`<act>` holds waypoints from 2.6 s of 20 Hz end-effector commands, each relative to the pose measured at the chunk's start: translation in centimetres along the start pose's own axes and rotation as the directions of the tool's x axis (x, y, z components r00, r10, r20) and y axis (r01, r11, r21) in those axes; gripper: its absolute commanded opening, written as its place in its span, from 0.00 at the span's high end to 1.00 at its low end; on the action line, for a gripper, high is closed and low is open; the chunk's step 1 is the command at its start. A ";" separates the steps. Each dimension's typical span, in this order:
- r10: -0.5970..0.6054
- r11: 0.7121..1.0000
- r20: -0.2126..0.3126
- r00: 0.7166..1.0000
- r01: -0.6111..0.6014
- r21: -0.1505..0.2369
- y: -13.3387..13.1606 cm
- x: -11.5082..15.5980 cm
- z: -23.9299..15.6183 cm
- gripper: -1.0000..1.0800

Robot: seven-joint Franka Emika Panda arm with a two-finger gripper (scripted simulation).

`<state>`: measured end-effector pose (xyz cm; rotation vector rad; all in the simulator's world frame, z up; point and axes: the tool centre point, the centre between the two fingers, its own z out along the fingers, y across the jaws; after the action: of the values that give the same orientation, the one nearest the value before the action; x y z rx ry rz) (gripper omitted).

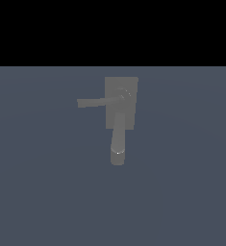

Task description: Turn on the faucet by rotating a designated handle.

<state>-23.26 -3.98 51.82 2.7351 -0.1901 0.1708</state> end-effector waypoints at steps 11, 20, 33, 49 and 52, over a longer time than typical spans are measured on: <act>0.011 0.878 -0.270 0.963 -0.139 -0.458 2.4 2.3 -7.6 1.00; -0.111 0.662 -0.409 0.906 -0.240 -0.710 0.9 4.0 -13.7 1.00; -0.413 0.248 -0.408 0.814 -0.330 -0.911 -7.0 7.3 -19.8 1.00; -0.736 -0.259 -0.026 0.676 -0.317 -0.912 -21.9 14.0 -16.2 1.00; -0.766 -0.342 0.078 0.638 -0.301 -0.890 -24.7 15.4 -13.7 1.00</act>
<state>-6.56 21.55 59.02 0.6524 0.4400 0.5549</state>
